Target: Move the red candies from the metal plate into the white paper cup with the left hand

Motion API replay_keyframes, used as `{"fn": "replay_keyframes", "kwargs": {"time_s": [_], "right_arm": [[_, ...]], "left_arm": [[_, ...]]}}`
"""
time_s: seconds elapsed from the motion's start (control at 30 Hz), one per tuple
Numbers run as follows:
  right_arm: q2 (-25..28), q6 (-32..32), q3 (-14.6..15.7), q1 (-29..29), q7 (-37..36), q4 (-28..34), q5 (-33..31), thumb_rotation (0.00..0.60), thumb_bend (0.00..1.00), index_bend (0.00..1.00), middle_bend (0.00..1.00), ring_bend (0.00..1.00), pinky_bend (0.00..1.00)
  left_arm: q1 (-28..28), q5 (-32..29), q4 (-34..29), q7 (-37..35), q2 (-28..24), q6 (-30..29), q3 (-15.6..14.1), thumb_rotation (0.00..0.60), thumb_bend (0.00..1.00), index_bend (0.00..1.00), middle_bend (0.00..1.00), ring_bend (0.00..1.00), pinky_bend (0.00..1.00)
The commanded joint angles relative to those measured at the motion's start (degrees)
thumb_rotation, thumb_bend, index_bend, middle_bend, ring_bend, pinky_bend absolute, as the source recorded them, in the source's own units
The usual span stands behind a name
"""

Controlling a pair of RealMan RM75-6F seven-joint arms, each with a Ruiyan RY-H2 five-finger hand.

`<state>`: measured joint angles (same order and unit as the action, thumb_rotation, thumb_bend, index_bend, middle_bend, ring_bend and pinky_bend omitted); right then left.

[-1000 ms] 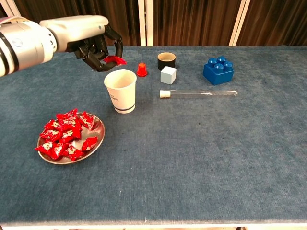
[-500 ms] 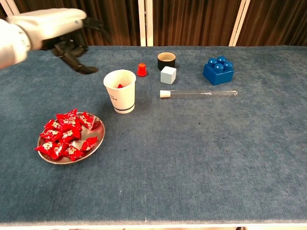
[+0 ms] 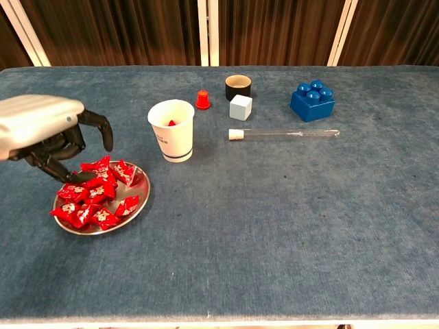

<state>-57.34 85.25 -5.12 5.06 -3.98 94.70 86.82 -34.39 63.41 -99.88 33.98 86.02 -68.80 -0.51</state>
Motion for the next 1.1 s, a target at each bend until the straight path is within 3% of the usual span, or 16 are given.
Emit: {"fn": "replay_keyframes", "kwargs": {"time_s": [0.03, 0.73, 0.93, 1.1], "right_arm": [[0.1, 0.1, 0.1, -0.1, 0.1, 0.1, -0.1, 0.600, 0.19, 0.00, 0.03, 0.00, 0.04], [0.0, 0.0, 0.2, 0.0, 0.5, 0.5, -0.3, 0.600, 0.18, 0.00, 0.03, 0.00, 0.04], [0.1, 0.1, 0.2, -0.1, 0.6, 0.5, -0.4, 0.600, 0.19, 0.00, 0.03, 0.00, 0.04], [0.1, 0.0, 0.1, -0.1, 0.5, 0.5, -0.6, 0.600, 0.18, 0.00, 0.03, 0.00, 0.04]], "left_arm": [[0.3, -0.5, 0.8, 1.4, 1.3, 0.5, -0.3, 0.600, 0.22, 0.41, 0.90, 0.84, 0.79], [1.6, -4.3, 3.6, 8.3, 5.1, 1.1, -0.6, 0.600, 0.22, 0.43, 0.90, 0.84, 0.79], [1.5, -4.3, 4.4, 7.9, 5.6, 2.4, -0.5, 0.600, 0.28, 0.48, 0.90, 0.84, 0.79], [1.3, -4.1, 5.2, 6.9, 6.0, 3.6, -0.2, 0.600, 0.38, 0.56, 0.90, 0.84, 0.79]]}}
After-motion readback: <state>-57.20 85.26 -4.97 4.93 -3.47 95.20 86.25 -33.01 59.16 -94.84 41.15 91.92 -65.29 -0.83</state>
